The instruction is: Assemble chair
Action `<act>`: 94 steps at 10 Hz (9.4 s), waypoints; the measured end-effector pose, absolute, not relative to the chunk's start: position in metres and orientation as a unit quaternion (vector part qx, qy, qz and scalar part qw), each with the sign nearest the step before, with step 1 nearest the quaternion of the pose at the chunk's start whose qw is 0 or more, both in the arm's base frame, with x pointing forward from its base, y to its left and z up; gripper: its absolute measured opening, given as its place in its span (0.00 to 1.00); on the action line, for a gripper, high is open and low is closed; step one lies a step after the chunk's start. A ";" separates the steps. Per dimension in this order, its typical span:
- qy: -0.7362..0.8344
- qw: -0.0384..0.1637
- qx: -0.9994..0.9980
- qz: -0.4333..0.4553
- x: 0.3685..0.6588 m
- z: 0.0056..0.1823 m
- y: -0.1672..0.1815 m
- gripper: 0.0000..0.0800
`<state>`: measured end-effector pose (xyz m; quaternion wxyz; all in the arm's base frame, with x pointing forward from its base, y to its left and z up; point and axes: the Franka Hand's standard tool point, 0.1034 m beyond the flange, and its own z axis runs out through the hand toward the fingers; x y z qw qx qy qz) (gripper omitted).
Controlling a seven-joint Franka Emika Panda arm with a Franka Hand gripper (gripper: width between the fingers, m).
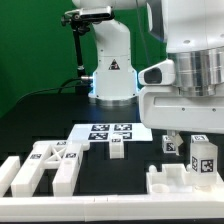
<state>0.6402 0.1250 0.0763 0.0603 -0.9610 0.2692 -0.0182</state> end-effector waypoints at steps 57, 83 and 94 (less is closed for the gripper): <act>0.117 0.036 -0.990 -0.074 0.650 0.070 0.125 0.38; 0.067 0.022 -0.995 -0.070 0.648 0.070 0.118 0.36; 0.636 0.057 -0.769 -0.011 0.648 0.067 0.122 0.46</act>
Offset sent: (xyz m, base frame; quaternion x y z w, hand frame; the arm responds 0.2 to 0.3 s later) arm 0.0000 0.0000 0.0000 0.0000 0.0000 -0.0650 0.9979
